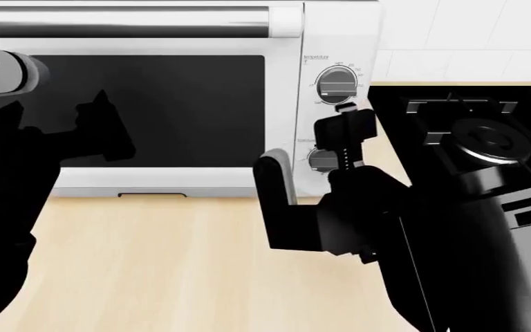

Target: Turn on the toaster oven by setting the timer.

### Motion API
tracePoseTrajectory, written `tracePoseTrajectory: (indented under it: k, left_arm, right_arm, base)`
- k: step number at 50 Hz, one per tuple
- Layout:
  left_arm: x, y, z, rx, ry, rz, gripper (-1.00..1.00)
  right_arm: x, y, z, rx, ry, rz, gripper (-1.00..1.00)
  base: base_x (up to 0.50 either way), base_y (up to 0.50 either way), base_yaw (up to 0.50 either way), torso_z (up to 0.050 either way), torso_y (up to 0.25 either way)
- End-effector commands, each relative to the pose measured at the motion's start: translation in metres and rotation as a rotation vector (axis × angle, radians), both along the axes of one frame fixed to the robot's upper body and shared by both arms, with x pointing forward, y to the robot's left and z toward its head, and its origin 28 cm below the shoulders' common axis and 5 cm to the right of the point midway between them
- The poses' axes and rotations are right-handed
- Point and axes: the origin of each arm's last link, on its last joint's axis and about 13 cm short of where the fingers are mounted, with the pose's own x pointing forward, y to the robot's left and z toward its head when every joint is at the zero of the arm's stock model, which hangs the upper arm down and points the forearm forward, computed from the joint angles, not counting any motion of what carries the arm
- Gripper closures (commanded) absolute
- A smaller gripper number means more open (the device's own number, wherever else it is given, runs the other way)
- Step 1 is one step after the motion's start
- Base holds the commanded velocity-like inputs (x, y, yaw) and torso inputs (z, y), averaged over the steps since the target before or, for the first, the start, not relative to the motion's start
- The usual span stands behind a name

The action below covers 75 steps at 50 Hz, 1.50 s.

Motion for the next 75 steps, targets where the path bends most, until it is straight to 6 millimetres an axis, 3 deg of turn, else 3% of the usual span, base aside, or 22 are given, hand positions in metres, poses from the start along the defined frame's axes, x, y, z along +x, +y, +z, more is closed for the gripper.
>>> tracePoseTrajectory:
  k: [1,19,20,53,75]
  left_arm:
    - [0.0,0.0,-0.001,-0.003,0.002,-0.001,-1.0]
    - [-0.001,0.0,-0.002,-0.006,0.005,0.0,-1.0]
    - [0.0,0.0,-0.001,-0.006,0.006,0.0,-1.0]
    - [-0.001,0.0,-0.003,-0.022,0.018,0.005,-1.0]
    - [-0.002,-0.001,-0.006,-0.03,0.024,0.005,-1.0]
  right_arm:
    - [0.003,0.001,-0.003,-0.012,-0.003,0.001,-1.0]
    - [0.001,0.001,-0.005,-0.018,-0.007,-0.008,-1.0]
    - [0.001,0.001,-0.005,-0.017,-0.008,-0.01,1.0]
    - [-0.001,0.003,-0.007,-0.001,-0.01,-0.005,1.0]
    - [0.006,-0.001,0.006,0.3,-0.015,-0.086,1.0]
  base:
    - [0.0,0.0,0.0,0.0,0.0]
    - [0.0,0.0,0.0,0.0,0.0]
    - [0.0,0.0,0.0,0.0,0.0]
    - [0.0,0.0,0.0,0.0,0.0]
    - [0.0,0.0,0.0,0.0,0.0]
